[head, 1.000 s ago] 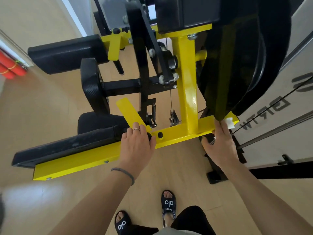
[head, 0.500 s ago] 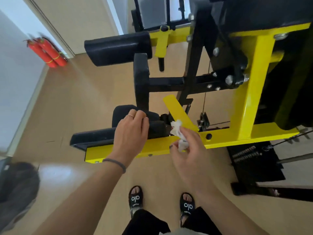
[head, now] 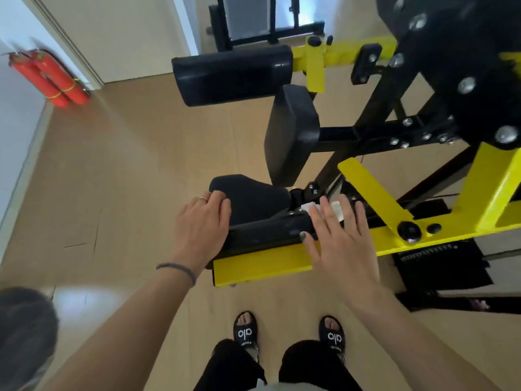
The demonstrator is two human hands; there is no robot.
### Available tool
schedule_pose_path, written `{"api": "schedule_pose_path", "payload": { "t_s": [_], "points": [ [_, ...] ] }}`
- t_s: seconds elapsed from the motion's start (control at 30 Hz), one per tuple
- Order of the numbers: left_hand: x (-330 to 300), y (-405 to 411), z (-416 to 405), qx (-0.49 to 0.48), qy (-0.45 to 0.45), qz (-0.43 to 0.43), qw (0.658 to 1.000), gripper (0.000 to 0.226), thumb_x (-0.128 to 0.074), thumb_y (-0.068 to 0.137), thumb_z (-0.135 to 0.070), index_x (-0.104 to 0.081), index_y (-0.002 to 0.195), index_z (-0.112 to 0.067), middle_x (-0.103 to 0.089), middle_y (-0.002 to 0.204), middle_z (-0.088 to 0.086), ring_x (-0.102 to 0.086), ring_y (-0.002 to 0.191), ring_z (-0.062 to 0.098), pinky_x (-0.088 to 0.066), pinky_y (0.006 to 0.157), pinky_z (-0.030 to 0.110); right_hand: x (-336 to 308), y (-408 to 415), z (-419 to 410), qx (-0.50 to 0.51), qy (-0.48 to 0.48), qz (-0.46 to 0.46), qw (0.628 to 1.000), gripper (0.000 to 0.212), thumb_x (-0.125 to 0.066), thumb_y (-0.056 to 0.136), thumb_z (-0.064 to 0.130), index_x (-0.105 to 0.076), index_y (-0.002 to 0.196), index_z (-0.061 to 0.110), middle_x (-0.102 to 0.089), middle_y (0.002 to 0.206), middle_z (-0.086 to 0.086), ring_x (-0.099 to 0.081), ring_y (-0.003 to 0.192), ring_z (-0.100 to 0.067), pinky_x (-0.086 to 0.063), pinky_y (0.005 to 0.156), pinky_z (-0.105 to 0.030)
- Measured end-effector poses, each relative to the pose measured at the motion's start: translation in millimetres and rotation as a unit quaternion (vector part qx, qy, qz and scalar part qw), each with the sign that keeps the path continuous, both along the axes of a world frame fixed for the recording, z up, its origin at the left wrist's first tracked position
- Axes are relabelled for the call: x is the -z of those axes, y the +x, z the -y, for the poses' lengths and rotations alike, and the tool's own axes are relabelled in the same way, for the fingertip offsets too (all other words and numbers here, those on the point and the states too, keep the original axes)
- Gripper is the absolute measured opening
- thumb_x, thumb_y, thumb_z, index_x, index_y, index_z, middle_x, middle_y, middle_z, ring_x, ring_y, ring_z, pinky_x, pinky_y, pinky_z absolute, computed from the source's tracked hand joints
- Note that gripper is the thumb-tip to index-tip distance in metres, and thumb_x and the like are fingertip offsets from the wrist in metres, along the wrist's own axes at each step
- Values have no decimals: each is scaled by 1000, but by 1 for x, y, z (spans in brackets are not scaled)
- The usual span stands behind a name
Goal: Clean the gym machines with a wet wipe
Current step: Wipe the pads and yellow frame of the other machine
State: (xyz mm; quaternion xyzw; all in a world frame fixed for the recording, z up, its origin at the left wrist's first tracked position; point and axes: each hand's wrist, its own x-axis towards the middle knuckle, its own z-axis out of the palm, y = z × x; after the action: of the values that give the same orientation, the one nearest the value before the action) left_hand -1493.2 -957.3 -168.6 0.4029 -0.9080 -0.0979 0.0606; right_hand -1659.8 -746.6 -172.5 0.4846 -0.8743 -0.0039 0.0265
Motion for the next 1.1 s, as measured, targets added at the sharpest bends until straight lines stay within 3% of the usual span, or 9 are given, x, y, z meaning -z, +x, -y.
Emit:
{"api": "schedule_pose_path", "payload": {
  "t_s": [0.07,0.23,0.33,0.43,0.67,0.73,0.87,0.97,1.1],
  "points": [
    [6,8,10,-4,21,-9,1000,30,-25,105,-38,-52,102,-24,-59,92,-6,-54,76,15,-50,73,37,10,-2,2,-11,-2,20,1000,66,-22,106,53,-36,155,11,-31,163,-12,-16,155,-28,-8,127,-45],
    [14,14,12,-48,162,-91,981,31,-29,107,-36,-49,88,-20,-56,78,1,-54,69,17,-51,63,41,17,42,28,-55,-35,89,994,69,-13,107,52,-28,158,8,-30,163,-11,-17,155,-25,-14,127,-45],
    [12,14,11,-58,186,-107,975,32,-28,107,-34,-47,85,-19,-55,78,3,-54,70,17,-47,61,37,15,110,63,-123,-25,107,986,73,-13,106,54,-14,161,7,-16,168,-11,-5,157,-24,-10,127,-46],
    [13,15,13,-59,207,-112,970,34,-28,107,-33,-48,85,-18,-56,78,4,-54,71,19,-48,63,41,18,122,71,-150,1,94,984,71,-16,107,53,-15,160,6,-19,167,-13,-7,156,-26,-10,126,-46],
    [13,13,12,-54,186,-97,976,37,-26,107,-37,-49,85,-17,-54,75,3,-52,66,13,-33,54,26,15,18,5,90,-19,48,995,71,-11,105,51,-27,156,5,-31,162,-15,-18,154,-28,-15,127,-45],
    [14,12,13,-48,179,-93,978,37,-26,107,-37,-48,85,-18,-53,73,2,-51,65,12,-32,53,26,13,48,30,79,-46,79,993,70,-19,104,51,-21,159,7,-24,165,-12,-13,155,-26,-15,126,-46],
    [15,14,14,-74,208,-111,969,39,-26,106,-37,-52,86,-16,-58,77,3,-54,69,14,-37,56,29,19,133,70,-70,-30,110,991,67,-24,107,46,-13,161,9,-14,169,-10,-1,157,-22,-6,128,-42],
    [14,15,15,-74,220,-119,965,39,-26,106,-38,-52,85,-18,-58,77,3,-57,71,18,-47,61,35,20,115,63,-125,-16,91,988,61,-23,108,42,-17,160,12,-16,167,-8,-6,156,-21,-5,127,-39],
    [17,17,15,-58,208,-109,970,41,-25,106,-40,-50,81,-18,-56,72,3,-55,66,16,-40,55,29,17,45,32,12,-22,61,998,58,-20,106,41,-30,155,13,-33,162,-7,-24,153,-24,-10,126,-37]
  ]
}}
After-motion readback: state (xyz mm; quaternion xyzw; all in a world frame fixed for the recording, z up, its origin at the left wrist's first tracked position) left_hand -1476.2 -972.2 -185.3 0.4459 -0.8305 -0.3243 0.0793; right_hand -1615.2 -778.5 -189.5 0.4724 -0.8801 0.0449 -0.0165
